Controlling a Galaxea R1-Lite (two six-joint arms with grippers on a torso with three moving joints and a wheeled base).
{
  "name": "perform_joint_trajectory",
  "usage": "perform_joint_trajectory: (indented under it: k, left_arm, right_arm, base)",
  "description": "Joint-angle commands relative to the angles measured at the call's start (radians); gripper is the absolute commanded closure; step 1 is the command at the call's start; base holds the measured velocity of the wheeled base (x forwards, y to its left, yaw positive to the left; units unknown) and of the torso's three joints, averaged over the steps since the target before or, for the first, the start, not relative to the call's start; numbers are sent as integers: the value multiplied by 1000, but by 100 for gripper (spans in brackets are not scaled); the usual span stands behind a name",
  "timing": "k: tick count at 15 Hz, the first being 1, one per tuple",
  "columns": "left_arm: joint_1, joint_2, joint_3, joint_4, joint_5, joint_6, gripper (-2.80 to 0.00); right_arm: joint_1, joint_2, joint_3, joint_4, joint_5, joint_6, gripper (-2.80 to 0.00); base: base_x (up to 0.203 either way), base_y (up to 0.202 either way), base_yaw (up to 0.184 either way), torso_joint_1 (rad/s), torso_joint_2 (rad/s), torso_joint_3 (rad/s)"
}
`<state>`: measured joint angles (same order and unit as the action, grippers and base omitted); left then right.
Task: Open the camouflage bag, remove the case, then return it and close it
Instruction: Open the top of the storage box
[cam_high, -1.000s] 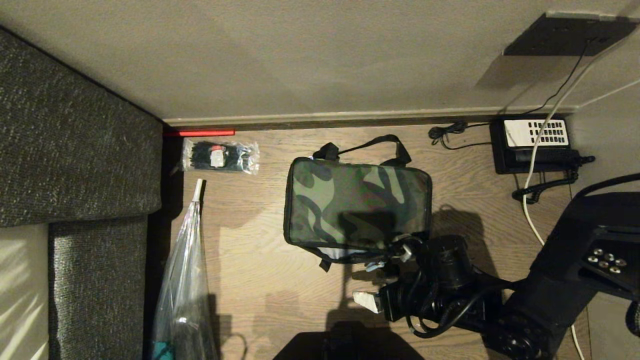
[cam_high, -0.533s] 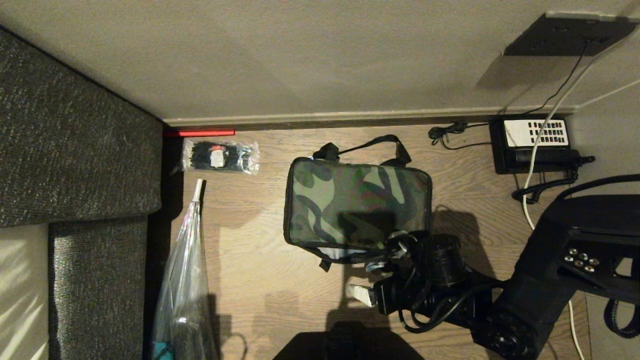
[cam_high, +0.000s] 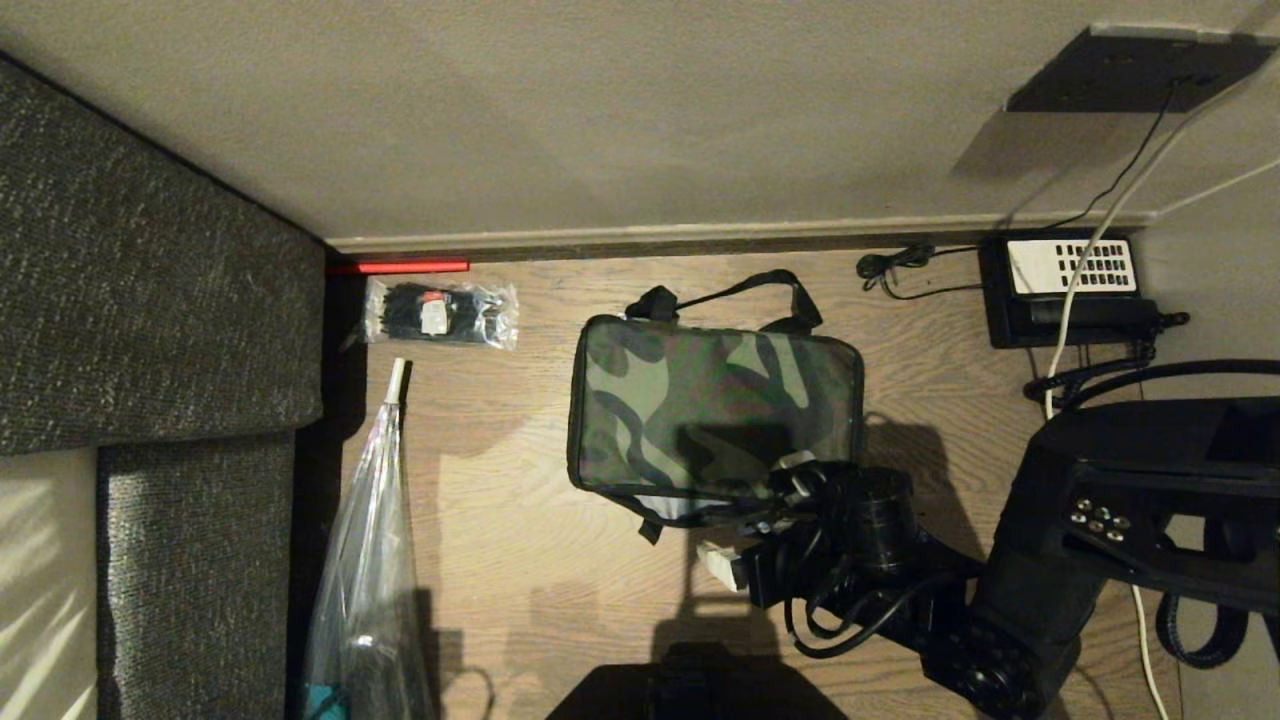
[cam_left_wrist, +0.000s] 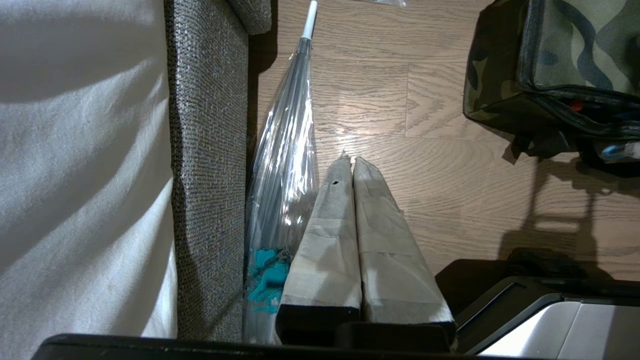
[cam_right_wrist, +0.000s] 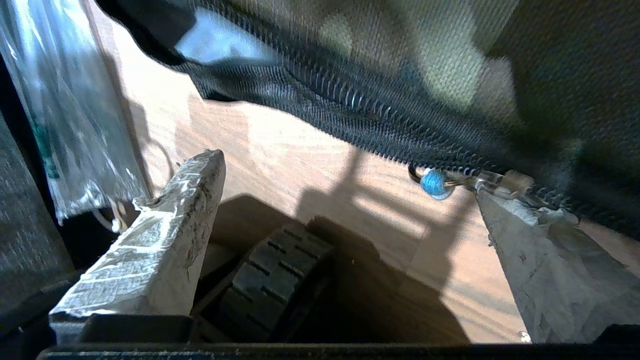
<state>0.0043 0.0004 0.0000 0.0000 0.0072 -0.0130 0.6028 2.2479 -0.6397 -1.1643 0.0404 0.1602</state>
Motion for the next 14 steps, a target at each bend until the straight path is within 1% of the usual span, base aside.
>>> perform_joint_trajectory:
  k: [1,2,4,6,7,8,10,14]
  left_arm:
    - [0,-2,3,0,0,-1,0]
    - [0,-2,3,0,0,-1,0]
    - [0,-2,3,0,0,-1,0]
    - [0,-2,3,0,0,-1,0]
    - [0,-2,3,0,0,-1,0]
    - [0,-2,3,0,0,-1,0]
    - [0,-2,3,0,0,-1,0]
    - [0,-2,3,0,0,-1,0]
  right_arm:
    - [-1,19,-3,-8,1,1,-280]
    - [-1,19,-3,-8,1,1,-280]
    - [-21,50,-30,-74,-21,-35,-280]
    - [-21,50,-31,-75,-22,-36,-280]
    - [-21,50,-31,-75,-22,-36,-130]
    - [-21,50,-31,-75,-22,-36,0]
    - [-20,67,-46,-112,-22,-40,0]
    - [-20,67,-46,-112,-22,-41,0]
  base:
    - [0,0,0,0,0,0]
    - [0,0,0,0,0,0]
    - [0,0,0,0,0,0]
    - [0,0,0,0,0,0]
    - [0,0,0,0,0,0]
    - [0,0,0,0,0,0]
    - [0,0,0,0,0,0]
    - [0,0,0,0,0,0]
